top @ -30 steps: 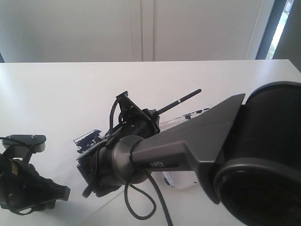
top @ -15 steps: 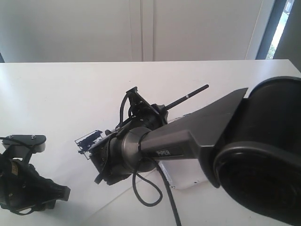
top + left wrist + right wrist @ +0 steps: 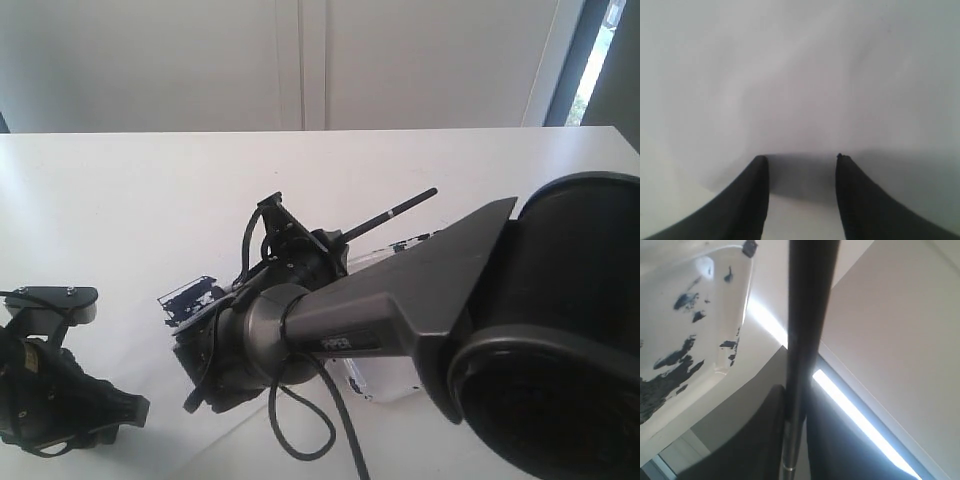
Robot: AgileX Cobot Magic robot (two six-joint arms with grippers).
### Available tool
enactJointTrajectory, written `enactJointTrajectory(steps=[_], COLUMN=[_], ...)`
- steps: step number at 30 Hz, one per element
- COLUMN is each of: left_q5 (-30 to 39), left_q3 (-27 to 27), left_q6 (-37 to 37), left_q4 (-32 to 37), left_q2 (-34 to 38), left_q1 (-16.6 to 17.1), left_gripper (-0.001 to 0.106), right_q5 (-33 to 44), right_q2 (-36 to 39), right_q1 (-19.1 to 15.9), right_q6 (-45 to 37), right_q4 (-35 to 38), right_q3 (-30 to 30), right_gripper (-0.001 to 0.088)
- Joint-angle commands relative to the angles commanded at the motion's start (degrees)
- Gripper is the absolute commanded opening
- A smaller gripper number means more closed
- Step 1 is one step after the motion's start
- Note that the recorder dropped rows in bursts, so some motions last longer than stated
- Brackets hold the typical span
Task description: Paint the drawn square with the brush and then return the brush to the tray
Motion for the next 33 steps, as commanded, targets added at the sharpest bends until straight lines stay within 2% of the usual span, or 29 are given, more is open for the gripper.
enactJointTrajectory(steps=[13, 22, 28, 33], left_q5=[-0.16, -5.47, -9.38, -10.05], left_q3=[0.00, 0.00, 0.00, 0.00], left_q6=[0.00, 0.00, 1.83, 1.95], left_q4=[0.00, 0.00, 0.00, 0.10], left_q2=[-0.23, -9.57, -11.00, -13.77], left_q1=[0.00, 0.00, 0.00, 0.00], left_gripper=[0.048, 0.048, 0.048, 0.048], right_q5=[0.00, 0.00, 0.00, 0.00], right_q2=[-0.35, -0.24, -0.24, -0.24], right_q1=[0.15, -0.63, -0.63, -0.63], right_q6=[0.00, 0.00, 0.00, 0.00], right_q4=[0.83, 1.45, 1.45, 1.45], right_q3=[0.00, 0.00, 0.00, 0.00], right_gripper=[0.0000, 0.0000, 0.0000, 0.0000])
